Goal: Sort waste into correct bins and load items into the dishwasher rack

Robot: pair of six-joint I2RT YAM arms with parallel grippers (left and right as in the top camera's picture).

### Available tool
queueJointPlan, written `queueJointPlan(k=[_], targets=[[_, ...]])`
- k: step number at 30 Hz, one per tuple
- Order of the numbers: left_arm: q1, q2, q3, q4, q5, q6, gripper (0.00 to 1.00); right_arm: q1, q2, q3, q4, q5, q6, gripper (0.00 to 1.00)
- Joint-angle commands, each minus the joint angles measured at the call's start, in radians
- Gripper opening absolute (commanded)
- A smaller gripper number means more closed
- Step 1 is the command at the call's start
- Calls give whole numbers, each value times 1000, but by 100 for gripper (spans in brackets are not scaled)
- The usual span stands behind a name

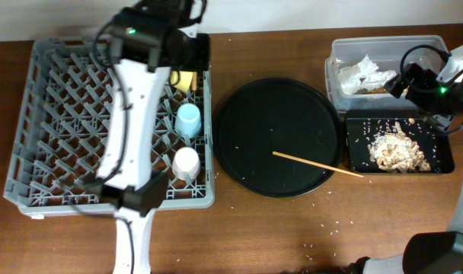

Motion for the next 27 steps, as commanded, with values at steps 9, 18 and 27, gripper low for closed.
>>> queueJointPlan(k=[9, 18, 27], targets=[[123, -269, -1034, 150, -102, 14, 0, -2, -4, 4, -1, 5, -6, 99], [148, -268, -1207, 318, -104, 49, 59, -3, -4, 4, -1, 5, -6, 98], [90, -274, -819, 305, -90, 38, 61, -2, -4, 4, -1, 5, -6, 98]])
